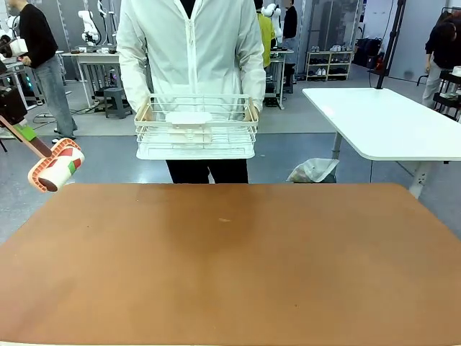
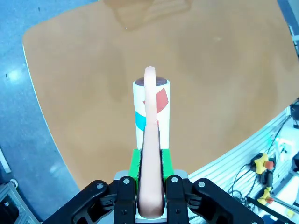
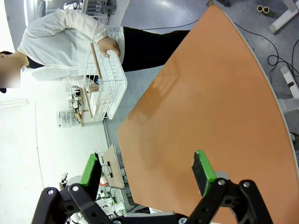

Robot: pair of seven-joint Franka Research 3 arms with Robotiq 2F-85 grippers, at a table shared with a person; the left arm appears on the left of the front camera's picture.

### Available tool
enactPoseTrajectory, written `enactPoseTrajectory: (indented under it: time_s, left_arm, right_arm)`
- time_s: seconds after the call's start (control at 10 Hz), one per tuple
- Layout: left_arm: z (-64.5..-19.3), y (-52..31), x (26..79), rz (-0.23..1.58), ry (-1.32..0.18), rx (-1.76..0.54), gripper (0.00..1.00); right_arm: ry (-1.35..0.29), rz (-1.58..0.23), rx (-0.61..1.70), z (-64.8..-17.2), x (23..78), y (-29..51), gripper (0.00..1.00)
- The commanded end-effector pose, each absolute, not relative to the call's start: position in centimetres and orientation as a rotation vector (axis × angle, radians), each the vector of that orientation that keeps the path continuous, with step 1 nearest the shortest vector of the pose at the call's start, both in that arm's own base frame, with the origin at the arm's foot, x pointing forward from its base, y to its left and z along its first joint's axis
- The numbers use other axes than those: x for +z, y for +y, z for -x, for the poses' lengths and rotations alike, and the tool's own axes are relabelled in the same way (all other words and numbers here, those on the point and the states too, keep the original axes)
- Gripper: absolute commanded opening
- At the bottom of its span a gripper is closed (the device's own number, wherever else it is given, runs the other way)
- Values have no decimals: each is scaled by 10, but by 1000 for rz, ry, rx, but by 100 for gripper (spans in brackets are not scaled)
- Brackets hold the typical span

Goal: Clean the table.
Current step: Clean the table with the Lint Roller when the human lifts the Dish drying rack, then place the Lint Roller down when the Dish drying rack is positioned in the middle of the table.

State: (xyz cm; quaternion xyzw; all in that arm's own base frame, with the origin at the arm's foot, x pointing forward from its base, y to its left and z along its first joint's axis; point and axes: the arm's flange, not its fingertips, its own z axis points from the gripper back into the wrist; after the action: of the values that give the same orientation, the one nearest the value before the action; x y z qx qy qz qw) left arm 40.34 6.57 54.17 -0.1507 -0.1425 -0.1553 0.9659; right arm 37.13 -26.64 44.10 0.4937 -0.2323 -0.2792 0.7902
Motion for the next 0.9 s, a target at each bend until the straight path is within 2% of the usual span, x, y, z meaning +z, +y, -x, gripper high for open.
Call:
enactPoseTrajectory:
  time_s: [0.0,0.8]
  left_arm:
    - [-404,66,547,287,-290,-308,21]
    - [-404,66,547,287,-290,-308,21]
  right_arm:
    - [-519,-1076,-592,-372,443,-266,100]
    - [-519,-1076,-592,-372,443,-266,100]
